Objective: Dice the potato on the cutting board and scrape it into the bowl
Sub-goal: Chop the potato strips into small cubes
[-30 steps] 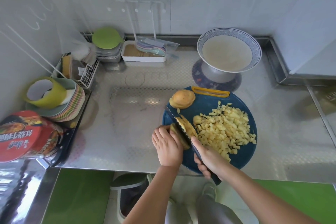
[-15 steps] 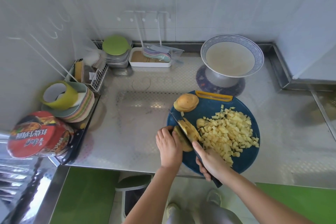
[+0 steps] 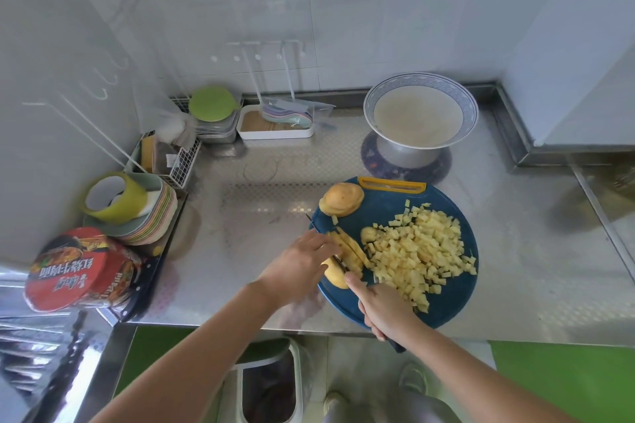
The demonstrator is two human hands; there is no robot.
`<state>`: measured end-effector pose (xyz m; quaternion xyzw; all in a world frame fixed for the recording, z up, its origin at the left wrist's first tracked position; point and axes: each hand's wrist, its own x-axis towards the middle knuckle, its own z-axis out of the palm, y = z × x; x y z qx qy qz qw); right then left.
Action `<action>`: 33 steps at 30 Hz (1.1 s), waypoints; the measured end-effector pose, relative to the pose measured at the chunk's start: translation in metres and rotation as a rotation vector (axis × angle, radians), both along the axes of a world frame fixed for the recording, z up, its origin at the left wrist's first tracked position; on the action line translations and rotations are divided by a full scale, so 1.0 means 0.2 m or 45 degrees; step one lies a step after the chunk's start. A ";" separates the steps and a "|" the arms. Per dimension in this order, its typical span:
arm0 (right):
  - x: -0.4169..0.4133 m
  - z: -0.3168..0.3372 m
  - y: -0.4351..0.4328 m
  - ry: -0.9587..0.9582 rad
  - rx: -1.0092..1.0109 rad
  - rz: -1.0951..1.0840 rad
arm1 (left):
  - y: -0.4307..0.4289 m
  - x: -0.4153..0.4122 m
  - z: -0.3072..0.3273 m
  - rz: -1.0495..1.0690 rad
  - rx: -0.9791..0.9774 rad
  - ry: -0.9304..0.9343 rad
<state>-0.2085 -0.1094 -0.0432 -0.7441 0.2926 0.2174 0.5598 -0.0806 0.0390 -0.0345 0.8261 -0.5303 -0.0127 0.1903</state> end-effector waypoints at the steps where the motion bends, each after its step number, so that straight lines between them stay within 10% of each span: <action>1: 0.00 0.01 0.00 -0.008 -0.025 0.026 | -0.01 0.00 0.01 -0.028 0.005 -0.019; 9: -0.05 0.08 -0.05 -0.034 -0.001 0.091 | -0.03 -0.03 0.07 -0.081 0.099 -0.097; 24: -0.19 0.26 -0.26 0.129 -0.242 0.425 | -0.08 -0.03 0.15 0.194 0.394 0.439; 33: -0.23 0.36 -0.34 0.045 -0.525 0.547 | -0.11 0.01 0.18 0.494 -0.044 0.848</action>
